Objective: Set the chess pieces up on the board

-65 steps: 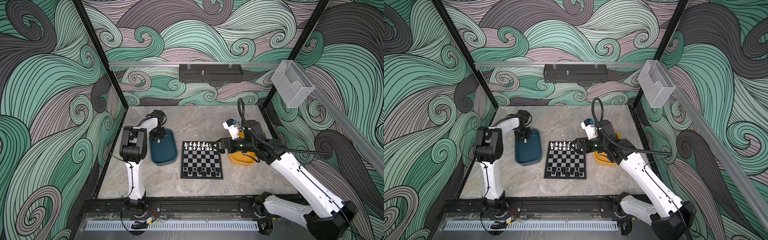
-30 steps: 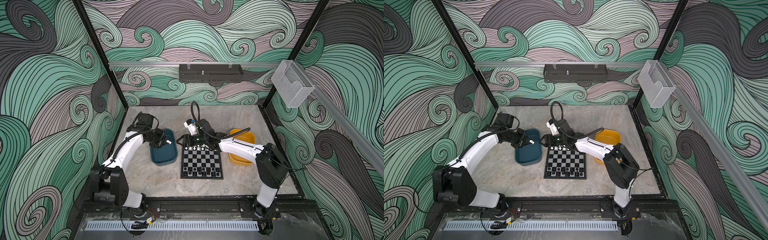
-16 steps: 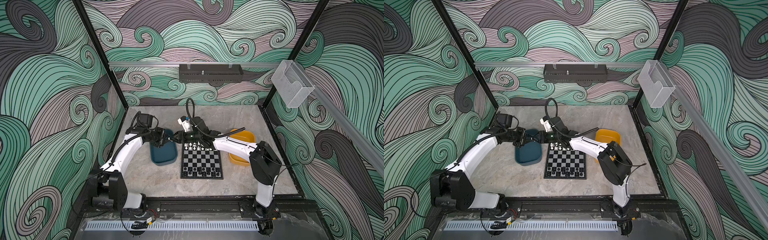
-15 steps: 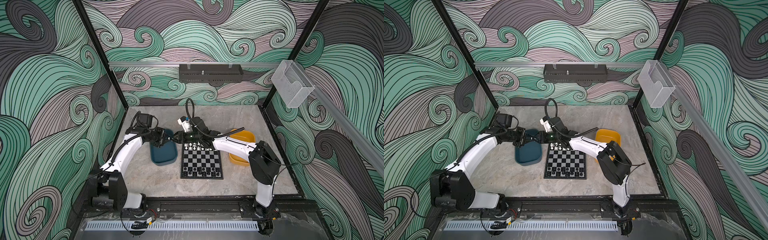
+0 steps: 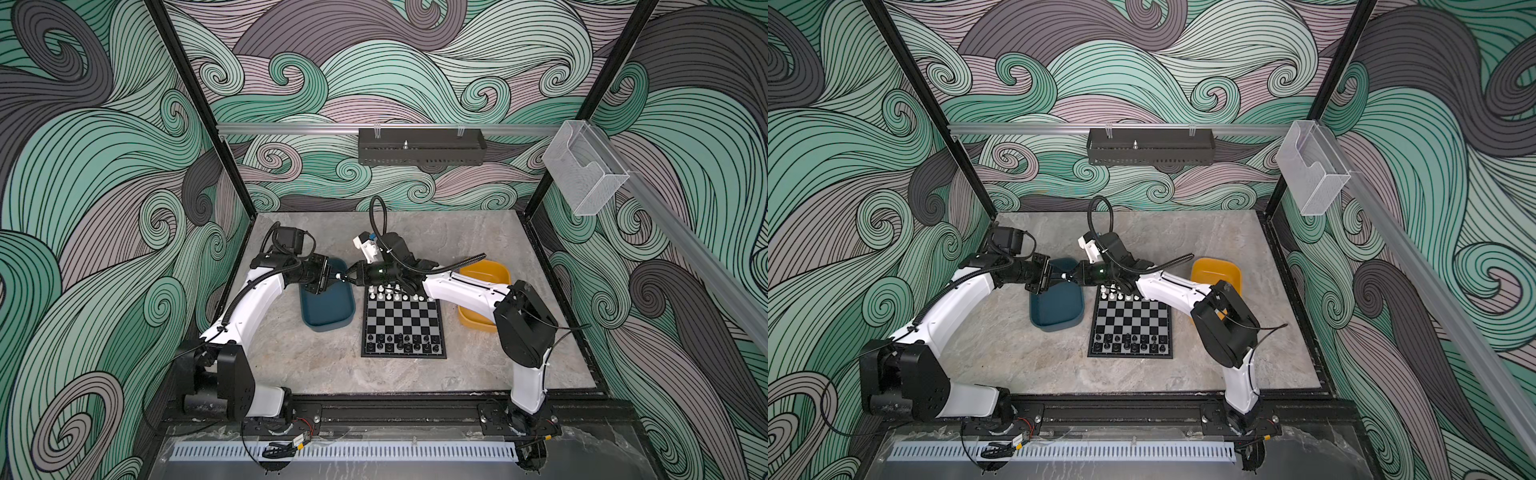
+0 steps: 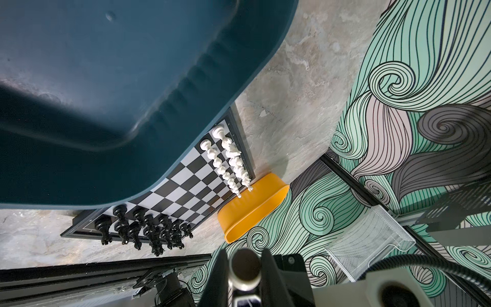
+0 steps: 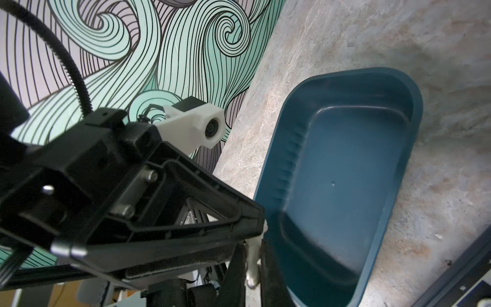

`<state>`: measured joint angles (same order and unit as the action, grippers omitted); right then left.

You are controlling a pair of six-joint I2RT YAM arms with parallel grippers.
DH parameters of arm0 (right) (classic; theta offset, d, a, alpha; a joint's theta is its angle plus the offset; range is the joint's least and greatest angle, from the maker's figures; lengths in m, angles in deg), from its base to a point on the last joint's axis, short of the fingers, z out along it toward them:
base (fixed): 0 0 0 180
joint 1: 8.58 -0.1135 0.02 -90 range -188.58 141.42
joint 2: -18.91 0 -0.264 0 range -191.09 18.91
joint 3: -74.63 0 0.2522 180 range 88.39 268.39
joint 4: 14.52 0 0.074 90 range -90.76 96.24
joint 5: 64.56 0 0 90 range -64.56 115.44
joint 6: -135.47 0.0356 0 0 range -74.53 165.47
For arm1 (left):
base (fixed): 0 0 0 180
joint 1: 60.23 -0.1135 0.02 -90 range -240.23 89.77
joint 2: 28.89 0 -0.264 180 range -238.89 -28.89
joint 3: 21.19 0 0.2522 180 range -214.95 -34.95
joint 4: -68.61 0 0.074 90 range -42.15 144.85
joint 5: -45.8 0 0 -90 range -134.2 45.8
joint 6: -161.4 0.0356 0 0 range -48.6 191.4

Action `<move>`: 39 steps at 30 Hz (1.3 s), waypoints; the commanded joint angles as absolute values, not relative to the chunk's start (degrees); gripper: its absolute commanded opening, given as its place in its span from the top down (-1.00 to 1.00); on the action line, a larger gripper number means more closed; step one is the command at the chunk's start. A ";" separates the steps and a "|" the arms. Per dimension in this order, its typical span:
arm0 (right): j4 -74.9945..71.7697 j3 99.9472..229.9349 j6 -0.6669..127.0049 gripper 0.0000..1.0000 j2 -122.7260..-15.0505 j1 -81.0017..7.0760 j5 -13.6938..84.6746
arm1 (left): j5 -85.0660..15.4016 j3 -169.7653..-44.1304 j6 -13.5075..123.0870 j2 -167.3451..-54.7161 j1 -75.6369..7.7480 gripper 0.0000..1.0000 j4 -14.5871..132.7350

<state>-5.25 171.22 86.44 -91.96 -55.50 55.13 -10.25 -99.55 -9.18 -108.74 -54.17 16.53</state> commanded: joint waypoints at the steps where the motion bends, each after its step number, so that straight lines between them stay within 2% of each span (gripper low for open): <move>1: -4.81 173.20 86.58 0.99 -92.41 -55.68 55.84 | -10.10 -100.69 -9.90 -107.31 -54.26 0.72 16.64; 4: -2.85 173.20 85.88 1.00 -90.91 -55.52 55.77 | -9.90 -100.52 -9.57 -107.62 -54.26 0.67 18.49; 6: -0.66 173.46 85.06 1.00 -89.27 -55.06 55.85 | -9.16 -100.61 -8.06 -107.77 -54.26 0.50 19.55; 7: 2.11 174.28 83.77 1.00 -88.21 -54.54 55.59 | -8.35 -100.72 -5.98 -107.67 -54.38 0.27 20.73; 9: 11.28 176.58 79.53 1.00 -85.66 -52.77 54.25 | -8.42 -102.27 2.87 -106.56 -54.43 -0.96 18.77; 14: 40.59 182.88 65.75 1.00 -81.43 -46.04 48.22 | -8.51 -99.45 28.48 -97.67 -54.43 -0.97 15.40; 17: 59.25 188.14 57.83 1.00 -82.66 -44.08 35.70 | -3.66 -93.27 38.23 -92.02 -53.80 -0.97 16.80; 19: 65.90 189.22 55.98 1.00 -83.38 -42.19 31.86 | 1.71 -89.59 42.82 -89.48 -52.90 -0.97 18.28; 22: 68.96 188.97 54.68 1.00 -84.27 -39.53 27.19 | 5.38 -86.67 48.06 -86.04 -51.11 -0.97 17.83; 27: 73.06 193.57 52.28 1.00 -91.39 -38.20 24.40 | 4.29 -82.10 50.48 -80.76 -48.48 -0.97 20.82; 39: 74.58 202.83 51.07 1.00 -106.29 -38.54 27.90 | 2.05 -81.32 51.06 -79.66 -47.58 -0.97 20.34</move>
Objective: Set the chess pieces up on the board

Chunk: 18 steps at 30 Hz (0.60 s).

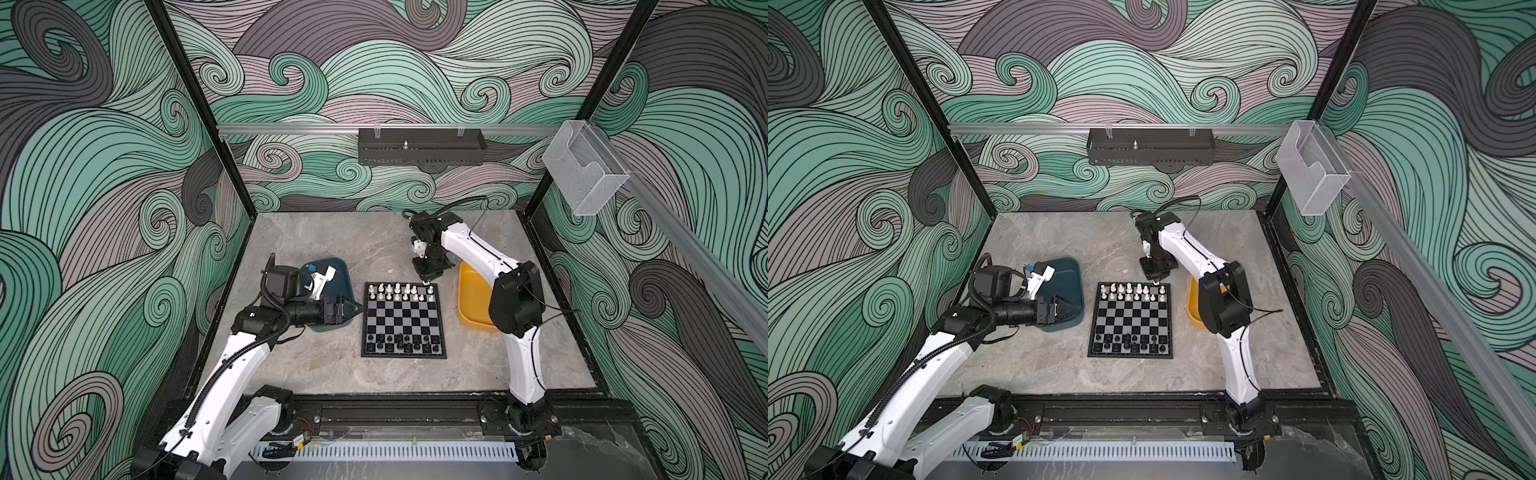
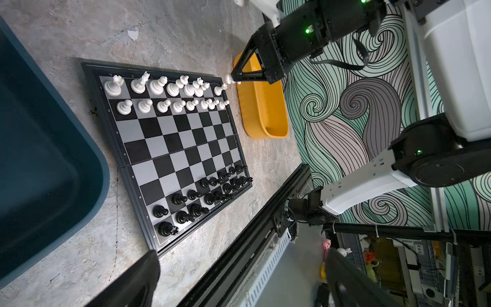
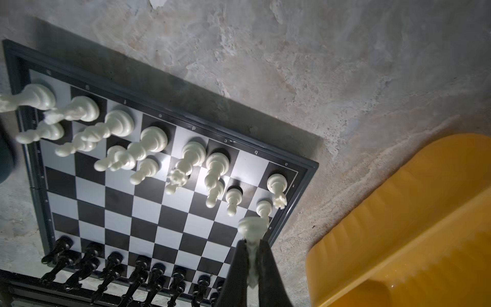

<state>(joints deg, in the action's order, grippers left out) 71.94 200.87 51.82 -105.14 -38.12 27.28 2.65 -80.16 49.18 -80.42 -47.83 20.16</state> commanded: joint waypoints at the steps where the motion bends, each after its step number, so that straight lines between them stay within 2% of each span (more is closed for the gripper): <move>1: 74.61 203.11 51.00 1.00 -106.94 -38.68 27.74 | 2.10 -81.38 51.20 -79.76 -47.60 -0.97 20.15; 18: 74.98 204.17 50.74 1.00 -112.38 -39.00 28.84 | 0.71 -82.30 51.88 -79.58 -47.67 -0.97 18.50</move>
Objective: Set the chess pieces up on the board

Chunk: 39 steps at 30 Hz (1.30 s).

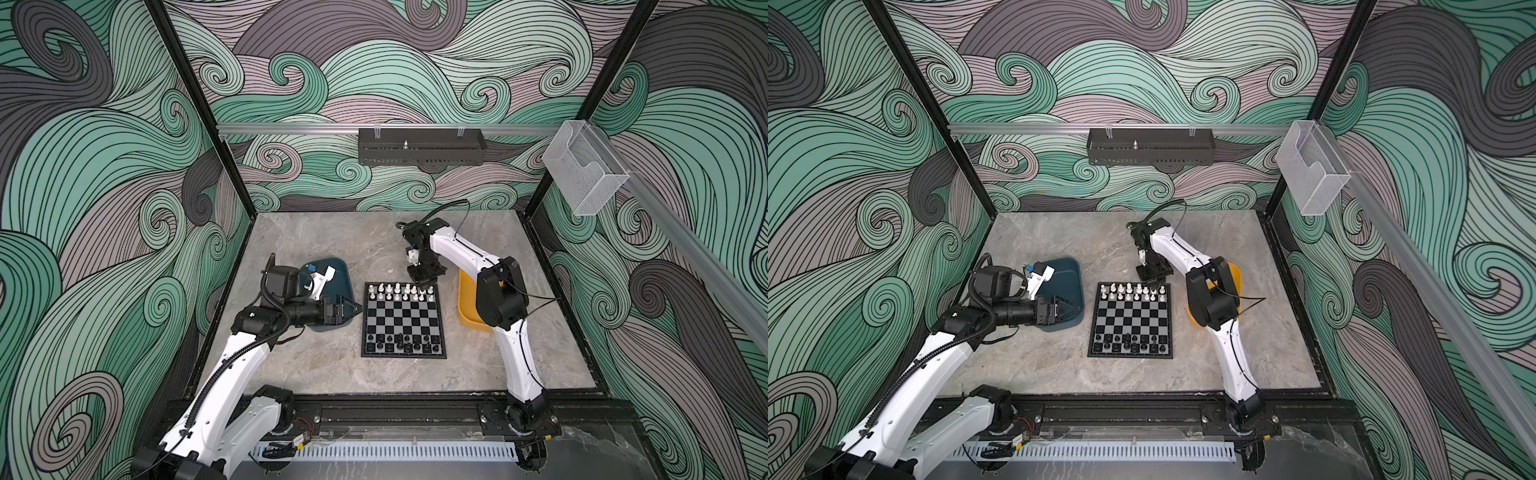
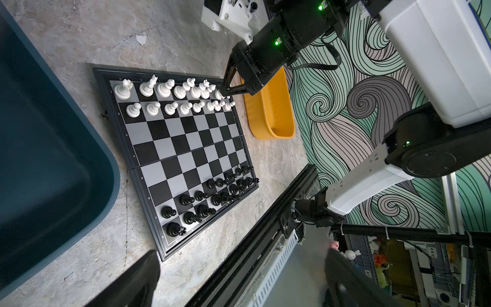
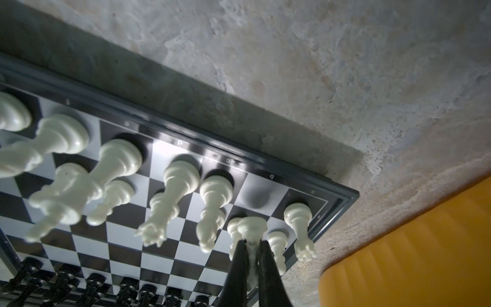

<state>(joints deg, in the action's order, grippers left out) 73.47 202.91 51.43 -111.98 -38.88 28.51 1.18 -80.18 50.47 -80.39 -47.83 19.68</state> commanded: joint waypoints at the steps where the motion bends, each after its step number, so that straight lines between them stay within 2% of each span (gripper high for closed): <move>1: 74.98 204.28 50.74 1.00 -112.60 -38.92 28.76 | 0.49 -82.42 51.96 -79.58 -47.65 -0.97 18.26; 7: 75.00 205.05 50.74 0.98 -113.80 -38.90 28.78 | -0.02 -82.66 52.00 -79.52 -47.65 -0.97 17.81; 12: 74.99 205.44 50.75 0.81 -114.28 -38.90 28.87 | -0.30 -82.76 52.15 -79.54 -47.62 -0.97 17.59; 30: 74.99 207.78 51.44 0.62 -115.77 -38.54 29.18 | -1.50 -83.19 52.03 -79.66 -47.66 -0.97 16.56; 37: 74.92 210.52 53.95 0.47 -110.22 -37.20 24.37 | -3.64 -83.05 51.63 -80.09 -47.78 -0.97 16.82; 39: 74.54 211.33 55.30 0.32 -105.78 -36.24 22.97 | -3.61 -83.11 51.02 -80.73 -47.96 -0.97 18.27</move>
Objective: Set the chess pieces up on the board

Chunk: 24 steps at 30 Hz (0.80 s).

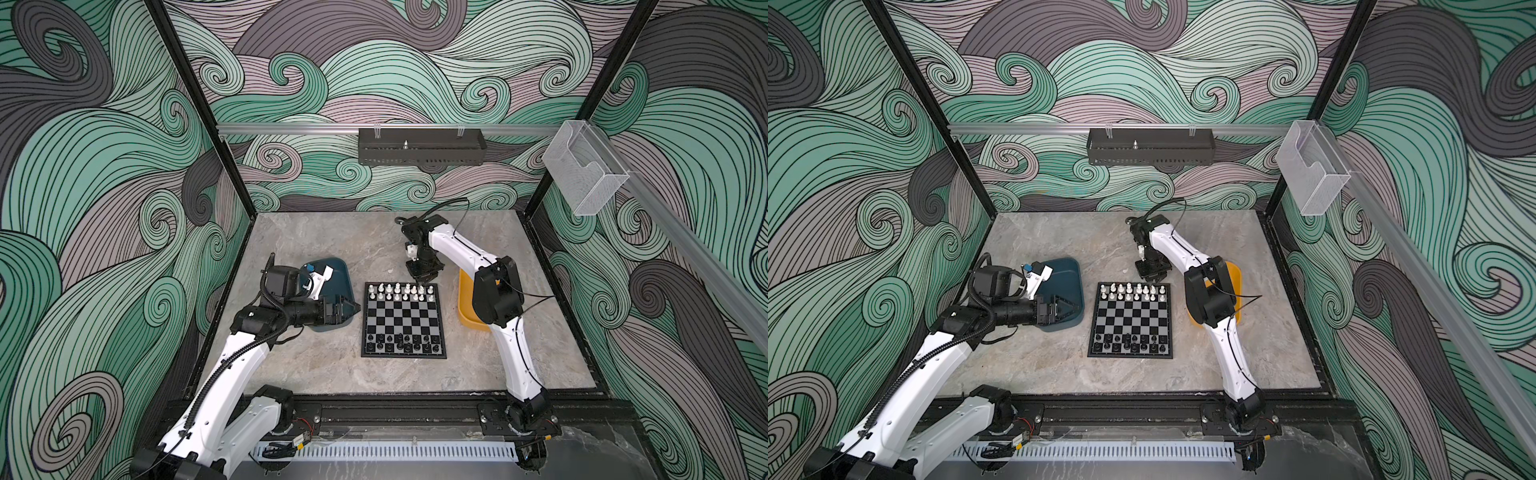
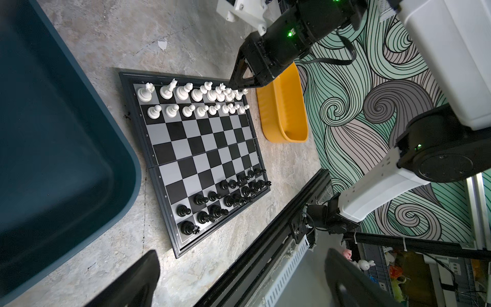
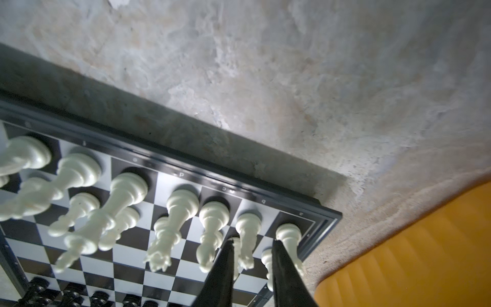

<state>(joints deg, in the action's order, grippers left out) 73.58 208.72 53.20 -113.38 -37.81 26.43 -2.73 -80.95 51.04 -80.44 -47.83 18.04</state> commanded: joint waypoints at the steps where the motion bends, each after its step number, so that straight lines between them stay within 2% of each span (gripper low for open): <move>1: 74.10 211.46 56.14 0.13 -102.66 -36.02 21.11 | -3.89 -83.64 50.27 -81.02 -47.97 -0.97 19.07; 2: 73.23 211.02 56.67 -0.26 -99.63 -35.92 19.38 | -4.35 -84.67 49.10 -81.33 -47.96 -0.97 19.80; 3: 71.54 209.75 56.85 -0.81 -95.34 -35.92 18.23 | -5.58 -86.19 47.16 -81.66 -47.93 -0.97 20.78; 4: 69.52 207.80 57.41 -0.98 -90.83 -35.89 16.68 | -8.44 -87.72 44.43 -81.96 -47.95 -0.97 22.05; 8: 59.46 194.56 58.58 -0.99 -72.03 -34.76 9.74 | -29.92 -94.41 35.70 -83.47 -47.95 -0.97 20.42; 10: 47.49 180.52 58.15 -0.99 -59.63 -32.29 8.19 | -44.09 -94.12 33.10 -83.07 -48.04 -0.97 21.77; 14: 15.68 147.83 53.74 -0.98 -35.61 -25.20 3.23 | -67.03 -81.80 42.90 -80.96 -47.92 -0.97 39.11; 17: 1.42 130.64 53.39 -0.99 -24.96 -18.60 3.64 | -79.68 -74.39 51.87 -82.34 -48.17 -0.97 47.00; 19: -5.79 122.38 52.79 -0.99 -22.67 -15.53 6.30 | -81.25 -70.36 57.77 -84.62 -48.62 -0.97 52.86; 21: -11.73 116.03 53.47 -0.99 -23.69 -13.10 8.62 | -84.89 -67.16 57.67 -88.10 -49.22 -0.97 57.64; 24: -18.85 110.59 52.02 -0.99 -28.11 -12.27 10.87 | -80.56 -61.76 61.04 -92.38 -51.44 -0.97 68.49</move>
